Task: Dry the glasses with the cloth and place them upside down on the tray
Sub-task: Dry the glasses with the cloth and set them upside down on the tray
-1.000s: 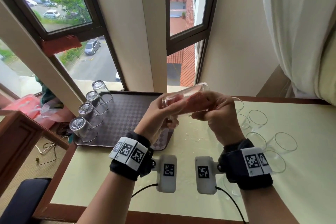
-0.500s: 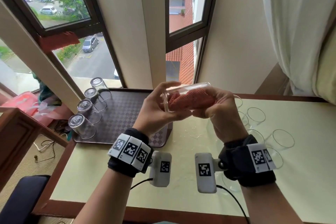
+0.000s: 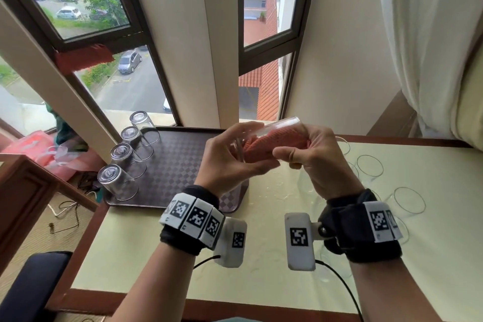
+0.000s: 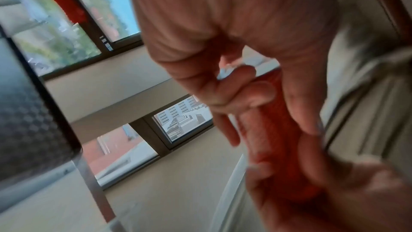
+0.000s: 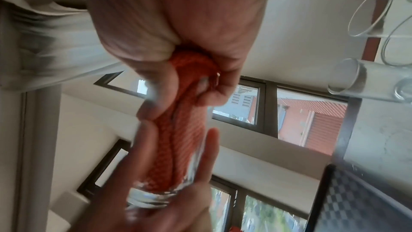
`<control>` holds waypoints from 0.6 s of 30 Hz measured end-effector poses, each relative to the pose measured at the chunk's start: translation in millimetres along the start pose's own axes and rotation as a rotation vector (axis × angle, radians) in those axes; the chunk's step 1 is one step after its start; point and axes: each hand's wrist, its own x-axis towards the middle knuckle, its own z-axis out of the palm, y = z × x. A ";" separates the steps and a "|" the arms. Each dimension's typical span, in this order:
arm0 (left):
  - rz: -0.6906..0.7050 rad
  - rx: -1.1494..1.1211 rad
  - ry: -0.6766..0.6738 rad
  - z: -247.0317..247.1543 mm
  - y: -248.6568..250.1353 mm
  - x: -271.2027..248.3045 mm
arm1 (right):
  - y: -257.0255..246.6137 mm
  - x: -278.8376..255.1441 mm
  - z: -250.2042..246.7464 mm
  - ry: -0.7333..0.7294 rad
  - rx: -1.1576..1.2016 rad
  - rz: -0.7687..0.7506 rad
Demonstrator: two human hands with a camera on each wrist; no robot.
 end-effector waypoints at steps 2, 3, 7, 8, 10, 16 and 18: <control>-0.077 -0.103 -0.015 -2.4 3.8 1.8 | 0.0 -0.2 3.6 0.029 0.060 -0.048; -0.148 -0.175 -0.035 -4.7 6.1 2.3 | 0.9 -1.1 4.6 0.045 0.083 -0.058; -0.256 -0.251 -0.081 -12.9 6.6 2.6 | 4.4 -3.6 9.8 0.031 0.059 -0.054; -0.221 -0.215 -0.057 -12.7 8.5 1.9 | 4.7 -3.5 10.6 0.028 0.068 -0.040; -0.128 -0.108 -0.008 -11.6 11.5 1.5 | 3.7 -1.2 9.0 0.008 0.093 0.003; 0.028 0.050 -0.016 -5.0 5.8 2.0 | 0.5 4.6 -3.1 -0.006 0.074 0.004; -0.072 -0.074 -0.069 -4.1 9.1 2.0 | 0.3 0.5 -1.0 0.035 0.076 -0.027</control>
